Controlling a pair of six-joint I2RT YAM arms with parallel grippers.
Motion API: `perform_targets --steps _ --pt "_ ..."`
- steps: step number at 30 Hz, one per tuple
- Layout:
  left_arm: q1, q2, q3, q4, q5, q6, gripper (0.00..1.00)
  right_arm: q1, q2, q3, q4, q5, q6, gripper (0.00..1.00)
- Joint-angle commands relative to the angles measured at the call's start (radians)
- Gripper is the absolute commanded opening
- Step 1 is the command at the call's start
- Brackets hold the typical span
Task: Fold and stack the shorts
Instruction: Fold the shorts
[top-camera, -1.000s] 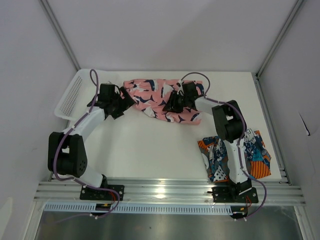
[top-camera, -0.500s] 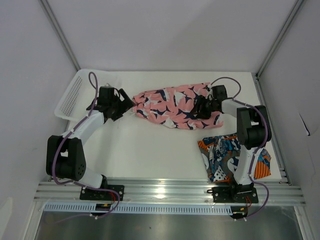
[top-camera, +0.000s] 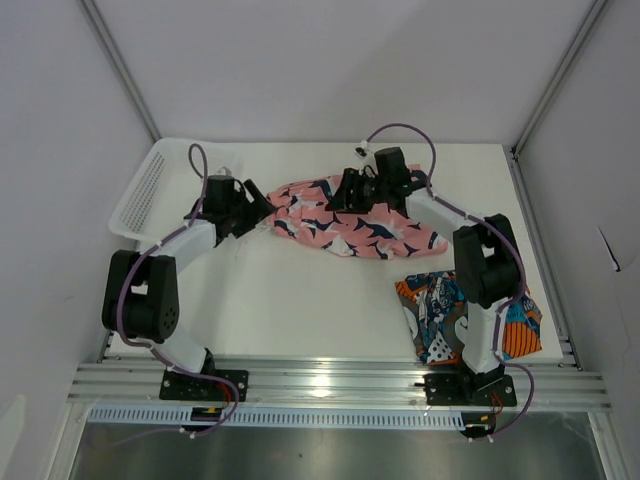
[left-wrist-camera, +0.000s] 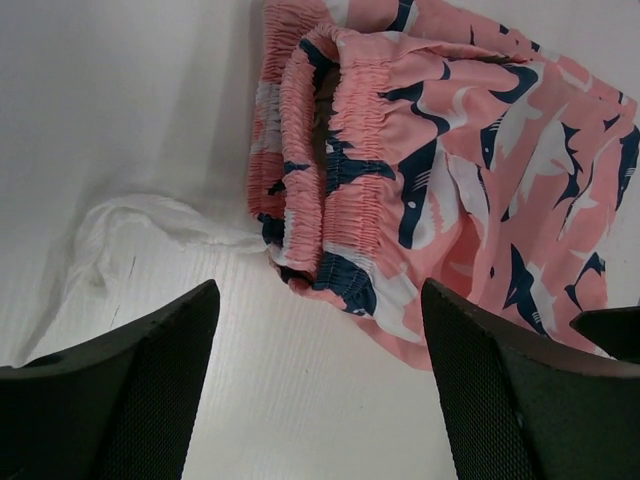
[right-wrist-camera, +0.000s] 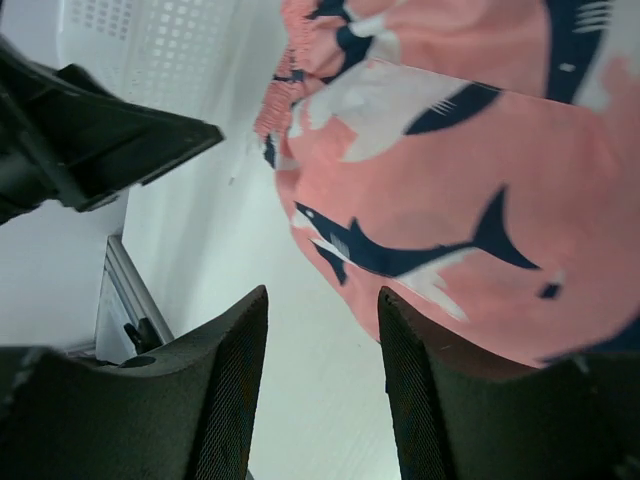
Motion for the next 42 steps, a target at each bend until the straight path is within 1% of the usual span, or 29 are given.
perform_targets --steps 1,2,4,5,6,7,8,9,11,13,16,17,21,25,26,28,29,30,32,34,35,38,42 --pt "-0.004 0.042 -0.01 0.135 0.03 0.027 0.83 0.05 0.054 0.057 0.14 -0.021 0.072 0.51" --pt "-0.001 0.053 -0.009 0.164 0.03 0.021 0.8 0.058 0.07 0.057 0.213 -0.018 0.107 0.51" --pt "0.002 0.081 -0.013 0.208 0.057 0.016 0.73 0.072 0.119 0.055 0.292 -0.038 0.159 0.5" --pt "0.005 0.088 -0.021 0.258 0.066 0.005 0.69 0.072 0.134 0.051 0.339 -0.059 0.188 0.49" --pt "0.006 0.094 -0.027 0.283 0.076 -0.001 0.67 0.073 0.152 0.049 0.425 -0.072 0.247 0.47" --pt "0.009 0.105 -0.033 0.312 0.089 -0.006 0.65 0.076 0.192 0.051 0.466 -0.091 0.278 0.47" --pt "0.012 0.113 -0.041 0.367 0.114 -0.016 0.59 0.075 0.209 0.049 0.514 -0.12 0.311 0.47" --pt "0.012 0.121 -0.047 0.385 0.12 -0.022 0.57 0.076 0.226 0.052 0.578 -0.13 0.364 0.46" --pt "0.014 0.148 -0.049 0.42 0.14 -0.03 0.49 0.084 0.284 0.089 0.591 -0.142 0.391 0.46" --pt "0.014 0.17 -0.041 0.431 0.152 -0.035 0.46 0.095 0.335 0.121 0.58 -0.144 0.395 0.44" --pt "0.015 0.213 -0.038 0.454 0.185 -0.055 0.4 0.107 0.369 0.15 0.568 -0.122 0.392 0.44" --pt "0.016 0.223 -0.036 0.449 0.195 -0.059 0.37 0.115 0.386 0.158 0.56 -0.116 0.392 0.44" --pt "0.008 0.233 -0.047 0.451 0.209 -0.073 0.33 0.133 0.441 0.212 0.514 -0.098 0.389 0.44" --pt "-0.003 0.245 -0.036 0.385 0.215 -0.078 0.3 0.156 0.469 0.248 0.436 -0.066 0.359 0.43" --pt "-0.004 0.243 -0.039 0.374 0.218 -0.078 0.28 0.159 0.465 0.252 0.372 -0.044 0.322 0.43" --pt "-0.017 0.227 -0.05 0.357 0.224 -0.076 0.28 0.165 0.449 0.271 0.292 0.018 0.271 0.43" --pt "-0.024 0.219 -0.056 0.353 0.221 -0.075 0.28 0.167 0.443 0.282 0.201 0.04 0.247 0.43" --pt "-0.029 0.208 -0.059 0.342 0.217 -0.073 0.28 0.17 0.432 0.288 0.168 0.06 0.203 0.43" --pt "-0.049 0.185 -0.073 0.313 0.212 -0.062 0.28 0.173 0.418 0.291 0.064 0.117 0.167 0.42" --pt "-0.066 0.167 -0.079 0.262 0.206 -0.053 0.28 0.182 0.401 0.288 0.011 0.148 0.116 0.41" --pt "-0.07 0.161 -0.082 0.256 0.209 -0.05 0.28 0.185 0.396 0.288 -0.042 0.18 0.098 0.4" --pt "-0.089 0.145 -0.092 0.189 0.202 -0.038 0.29 0.202 0.367 0.265 -0.11 0.227 0.038 0.39" --pt "-0.092 0.096 -0.136 0.129 0.183 -0.026 0.29 0.216 0.3 0.187 -0.113 0.212 0.01 0.4"
